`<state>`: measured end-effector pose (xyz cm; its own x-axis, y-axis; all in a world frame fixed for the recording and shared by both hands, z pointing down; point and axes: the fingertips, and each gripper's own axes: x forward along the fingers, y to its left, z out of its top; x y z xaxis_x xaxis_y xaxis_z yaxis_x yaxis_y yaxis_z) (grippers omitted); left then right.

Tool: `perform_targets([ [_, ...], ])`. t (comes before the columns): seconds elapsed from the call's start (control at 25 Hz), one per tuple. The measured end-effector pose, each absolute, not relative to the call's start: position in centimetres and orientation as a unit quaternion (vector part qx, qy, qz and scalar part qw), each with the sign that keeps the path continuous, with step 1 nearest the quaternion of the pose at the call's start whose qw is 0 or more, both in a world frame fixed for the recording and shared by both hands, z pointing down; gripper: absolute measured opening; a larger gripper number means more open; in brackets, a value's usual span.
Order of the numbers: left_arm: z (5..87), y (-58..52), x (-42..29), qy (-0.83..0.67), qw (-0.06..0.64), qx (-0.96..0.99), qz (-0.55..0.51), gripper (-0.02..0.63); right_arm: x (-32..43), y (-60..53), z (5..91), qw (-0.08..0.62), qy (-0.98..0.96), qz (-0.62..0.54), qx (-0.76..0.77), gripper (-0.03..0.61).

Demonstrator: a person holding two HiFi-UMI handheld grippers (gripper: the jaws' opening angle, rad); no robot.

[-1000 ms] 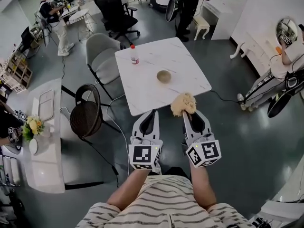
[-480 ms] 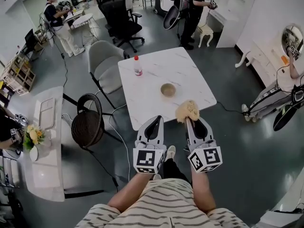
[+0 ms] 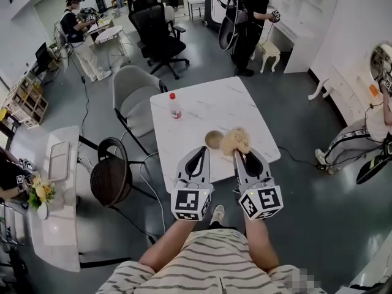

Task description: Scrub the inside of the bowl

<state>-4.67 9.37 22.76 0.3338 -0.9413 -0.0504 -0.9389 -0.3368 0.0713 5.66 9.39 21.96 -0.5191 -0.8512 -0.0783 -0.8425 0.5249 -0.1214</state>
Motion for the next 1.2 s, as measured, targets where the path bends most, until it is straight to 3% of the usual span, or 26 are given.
perform_targets([
  [0.6,25.7,-1.6,-3.0,-0.599,0.037,0.800,-0.008,0.002,7.3,-2.7,23.8,0.067,0.887,-0.057,-0.453,0.092],
  [1.2,30.6,-6.5,-4.8,-0.566,0.110,0.816,0.032,0.002,7.2,-8.1,29.3,-0.012,0.875,-0.118,-0.470,0.092],
])
